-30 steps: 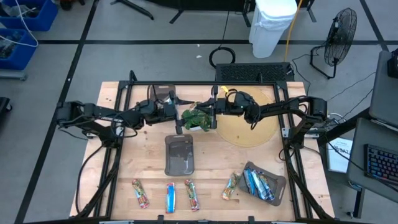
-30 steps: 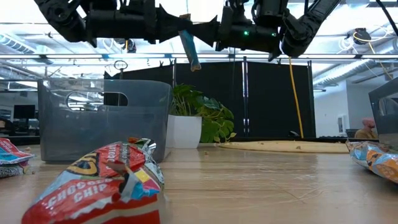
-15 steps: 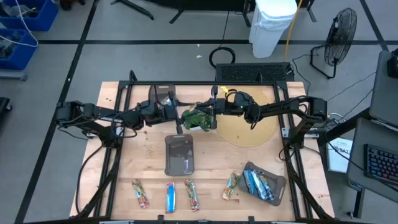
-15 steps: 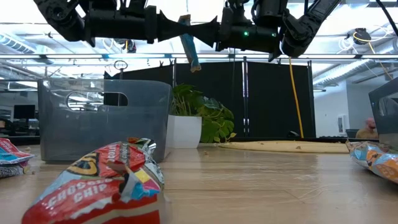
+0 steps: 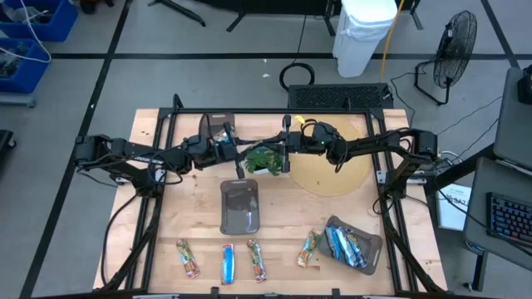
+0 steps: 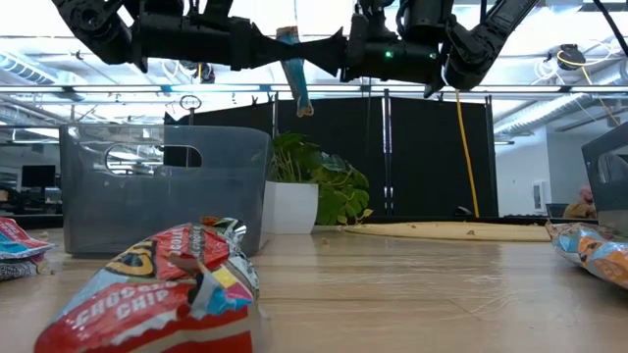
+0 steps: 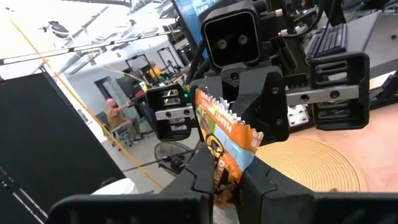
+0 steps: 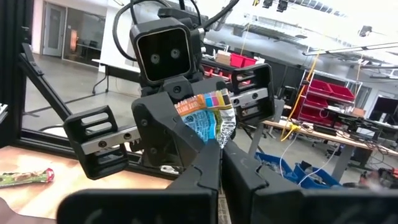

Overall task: Pick and place Granola Bars by type
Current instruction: Put the top orange granola bar into the top black bin

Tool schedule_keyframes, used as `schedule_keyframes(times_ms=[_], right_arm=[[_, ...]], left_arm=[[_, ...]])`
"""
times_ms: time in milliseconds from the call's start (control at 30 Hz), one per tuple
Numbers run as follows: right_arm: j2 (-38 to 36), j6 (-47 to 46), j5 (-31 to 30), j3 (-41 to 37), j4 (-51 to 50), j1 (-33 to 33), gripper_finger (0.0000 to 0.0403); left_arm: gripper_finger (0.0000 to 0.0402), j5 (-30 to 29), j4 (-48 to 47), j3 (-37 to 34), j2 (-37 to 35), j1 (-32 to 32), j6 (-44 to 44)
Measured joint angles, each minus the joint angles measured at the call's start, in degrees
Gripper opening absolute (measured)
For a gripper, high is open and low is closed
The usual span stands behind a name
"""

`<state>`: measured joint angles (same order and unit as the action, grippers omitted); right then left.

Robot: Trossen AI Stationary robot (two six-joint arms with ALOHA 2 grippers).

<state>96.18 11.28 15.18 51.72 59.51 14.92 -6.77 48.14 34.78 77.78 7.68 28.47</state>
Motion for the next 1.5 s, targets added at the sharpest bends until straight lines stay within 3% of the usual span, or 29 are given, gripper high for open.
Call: schedule_keyframes(times_ms=[133, 433, 600, 733, 1200, 1333, 1500], right_arm=[[-0.04, 0.45, -0.30, -0.03, -1.19, 0.02, 0.0032], [-0.43, 1.37, -4.31, 0.11, -3.20, 0.00, 0.0151], [-3.57, 1.63, -9.24, 0.04, -12.05, -0.04, 0.0213], [-8.42, -0.07, -9.47, 0.02, -21.02, -0.02, 0.0244], [-24.77, -6.91, -8.99, -0.02, -52.74, -0.04, 0.0238], [-28.48, -7.63, -9.06, -4.29, -52.51, -0.02, 0.0236], [-33.64, -10.24, -9.24, -15.12, -42.67, 0.64, 0.0236]], left_arm=[[0.0028, -0.76, -0.39, -0.10, -0.02, 0.00, 0.35], [0.0014, -1.89, -3.29, -0.10, -1.71, -0.07, 1.61], [0.0014, -4.22, -5.08, -0.64, -5.87, 0.14, 2.06], [0.0013, -5.29, -9.42, -2.22, -10.61, 0.54, 2.32], [0.0012, -10.18, -13.76, -16.56, -30.39, 7.54, -4.10], [0.0012, -11.12, -13.90, -20.49, -34.76, 9.32, -7.42], [0.0013, -13.81, -15.16, -24.52, -38.84, 10.28, -9.43]])
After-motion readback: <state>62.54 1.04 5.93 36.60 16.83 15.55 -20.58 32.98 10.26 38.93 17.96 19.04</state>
